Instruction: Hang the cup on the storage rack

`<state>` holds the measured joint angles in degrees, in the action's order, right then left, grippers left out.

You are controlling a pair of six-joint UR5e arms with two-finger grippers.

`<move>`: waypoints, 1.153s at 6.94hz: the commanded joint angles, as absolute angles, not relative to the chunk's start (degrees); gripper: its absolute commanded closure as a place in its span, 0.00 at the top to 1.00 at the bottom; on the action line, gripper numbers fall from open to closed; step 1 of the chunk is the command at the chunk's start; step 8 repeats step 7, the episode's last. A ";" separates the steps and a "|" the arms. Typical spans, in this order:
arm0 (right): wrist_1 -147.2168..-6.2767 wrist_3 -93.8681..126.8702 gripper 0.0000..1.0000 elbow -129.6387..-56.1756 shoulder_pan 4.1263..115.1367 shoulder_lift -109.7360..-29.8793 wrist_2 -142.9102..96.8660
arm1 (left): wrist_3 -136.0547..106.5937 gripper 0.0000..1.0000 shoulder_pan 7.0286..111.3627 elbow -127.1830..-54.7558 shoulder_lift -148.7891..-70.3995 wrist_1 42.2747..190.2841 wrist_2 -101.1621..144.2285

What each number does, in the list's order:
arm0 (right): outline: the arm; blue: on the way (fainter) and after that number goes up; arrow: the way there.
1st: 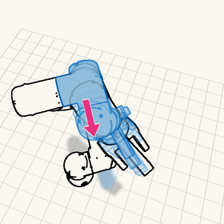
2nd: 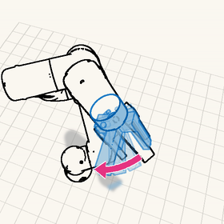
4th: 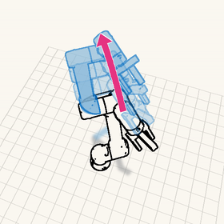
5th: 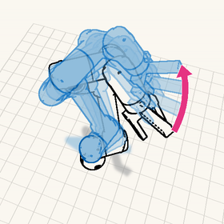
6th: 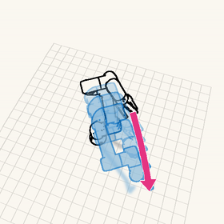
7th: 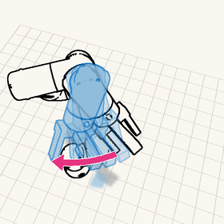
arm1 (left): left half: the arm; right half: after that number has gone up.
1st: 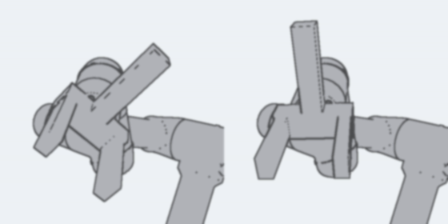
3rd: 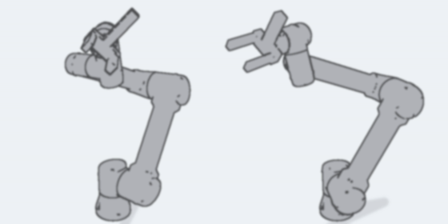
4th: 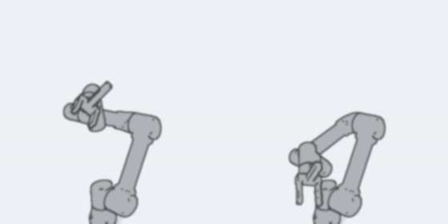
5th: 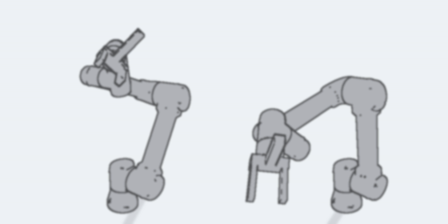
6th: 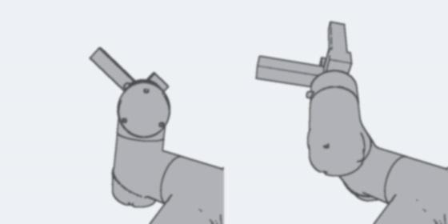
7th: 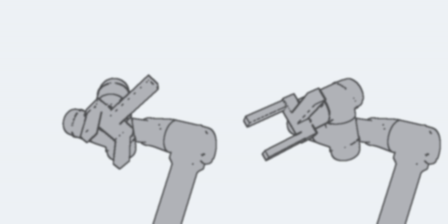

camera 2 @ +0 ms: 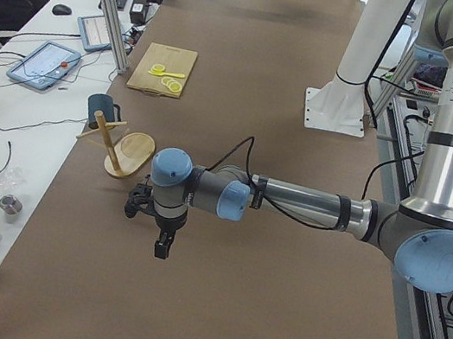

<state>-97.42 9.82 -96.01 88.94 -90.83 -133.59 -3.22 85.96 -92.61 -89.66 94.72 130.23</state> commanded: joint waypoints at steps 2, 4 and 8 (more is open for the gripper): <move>-97.38 9.67 1.00 -96.33 88.95 -90.79 -133.51 | -3.25 0.98 85.96 -92.55 -89.91 94.75 130.34; -97.38 9.93 1.00 -96.50 88.95 -90.79 -133.51 | -3.25 0.98 85.96 -92.29 -90.17 94.75 130.34; -97.38 10.10 1.00 -96.42 88.95 -90.79 -133.51 | -3.16 0.98 85.96 -92.46 -90.35 94.66 130.34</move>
